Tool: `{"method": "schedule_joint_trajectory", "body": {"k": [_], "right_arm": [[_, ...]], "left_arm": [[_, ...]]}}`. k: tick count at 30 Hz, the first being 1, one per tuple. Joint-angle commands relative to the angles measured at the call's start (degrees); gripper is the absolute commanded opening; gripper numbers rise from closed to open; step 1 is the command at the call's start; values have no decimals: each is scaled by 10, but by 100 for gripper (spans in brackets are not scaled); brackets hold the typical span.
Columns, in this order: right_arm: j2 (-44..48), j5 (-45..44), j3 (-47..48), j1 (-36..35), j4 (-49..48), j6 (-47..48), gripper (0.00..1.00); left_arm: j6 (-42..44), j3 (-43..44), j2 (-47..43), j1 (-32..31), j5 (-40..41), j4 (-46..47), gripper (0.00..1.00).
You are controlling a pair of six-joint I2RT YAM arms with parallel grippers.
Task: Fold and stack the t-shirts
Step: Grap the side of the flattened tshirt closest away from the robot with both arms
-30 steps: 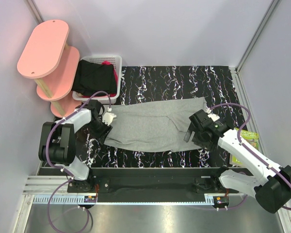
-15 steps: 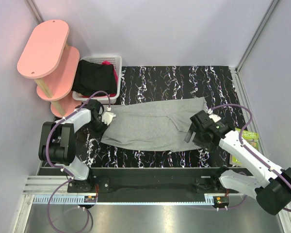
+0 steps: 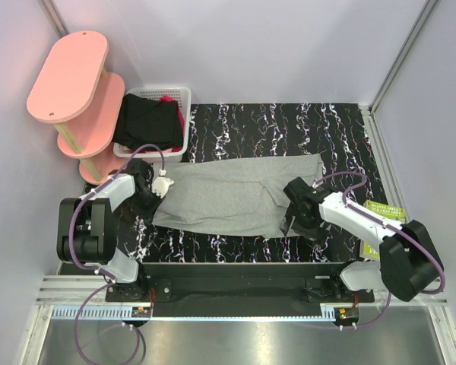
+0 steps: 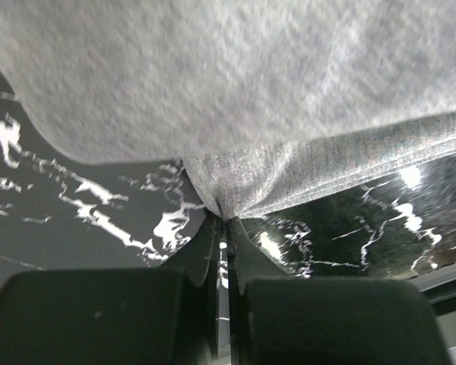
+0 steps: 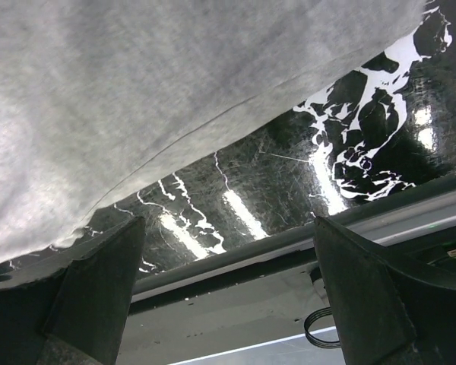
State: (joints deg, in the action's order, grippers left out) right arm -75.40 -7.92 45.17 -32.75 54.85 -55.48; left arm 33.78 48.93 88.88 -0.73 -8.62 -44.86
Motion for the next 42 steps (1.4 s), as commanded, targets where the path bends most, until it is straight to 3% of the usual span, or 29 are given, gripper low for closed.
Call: {"method": "schedule_joint_trajectory", "body": {"k": [1,9,18,23,32,35,39,42], "right_arm": [[6,-26,3,-2,1,-32,100],[50,-164,40,-2,100,-72,100],[-48,-182,17,-2,91,-112,94],[-69,-206,25,-2,77,-119,81],[-116,-220,44,1,41,-101,80],[-139,-223,48,4,17,-89,66],[-165,-211,69,8,0,-69,80],[-180,-193,75,8,-13,-60,81]], "left_arm": [[32,-16,-9,34,23,12,0],[47,-17,-5,62,24,12,0],[47,-17,-13,62,22,2,0],[48,-15,-19,62,20,-5,0],[47,-14,-20,62,16,-12,0],[47,-12,-22,62,16,-15,0],[46,-9,-26,62,16,-19,0],[46,-9,-28,62,13,-22,0]]}}
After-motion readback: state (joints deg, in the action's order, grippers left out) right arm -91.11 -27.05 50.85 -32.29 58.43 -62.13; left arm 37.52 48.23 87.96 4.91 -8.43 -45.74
